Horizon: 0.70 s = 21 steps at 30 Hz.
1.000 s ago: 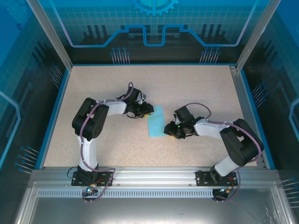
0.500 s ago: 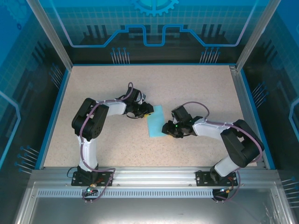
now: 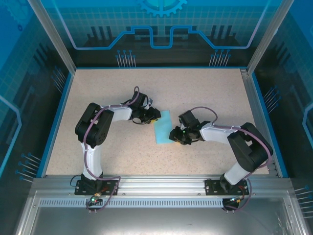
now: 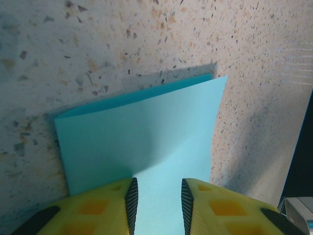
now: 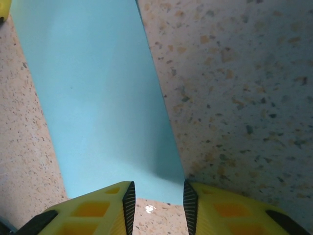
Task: Fold a paper plane with a square sheet of paper (pick it up from the middle)
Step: Third fold the triangle at the center of the table.
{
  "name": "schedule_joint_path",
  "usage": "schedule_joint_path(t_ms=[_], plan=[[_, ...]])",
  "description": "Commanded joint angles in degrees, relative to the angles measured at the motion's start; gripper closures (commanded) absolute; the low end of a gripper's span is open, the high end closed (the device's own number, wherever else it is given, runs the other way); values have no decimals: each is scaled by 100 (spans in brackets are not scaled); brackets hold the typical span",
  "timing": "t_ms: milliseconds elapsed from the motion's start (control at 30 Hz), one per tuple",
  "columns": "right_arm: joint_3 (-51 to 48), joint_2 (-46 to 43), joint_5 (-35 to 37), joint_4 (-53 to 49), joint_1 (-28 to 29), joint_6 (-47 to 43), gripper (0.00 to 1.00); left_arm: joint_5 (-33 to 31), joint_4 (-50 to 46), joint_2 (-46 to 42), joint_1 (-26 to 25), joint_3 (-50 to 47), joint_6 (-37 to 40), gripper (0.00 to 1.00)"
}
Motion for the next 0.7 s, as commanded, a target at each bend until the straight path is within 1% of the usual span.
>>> schedule_joint_path(t_ms=[0,200,367,467,533,600,667], plan=[[188,207,-135,56,59,-40,65,-249,-377,113,27,-264,-56,66],[480,348,-412,120,59,-141,64,-245,-326,118,27,-313,-81,66],[632,436,-495,310,-14,-149,60,-249,-332,95,27,-324,-69,66],[694,434,-542,382,-109,-180,56,-255,-340,95,27,-324,-65,66],[780,391,-505,169,-191,-290,55,-266,-351,93,28,-325,-48,66],[773,274,-266,-240,-201,-412,54,-275,-352,79,28,-329,-38,66],[1061,261,-17,-778,-175,-563,54,-273,-367,94,29,-325,-34,66]])
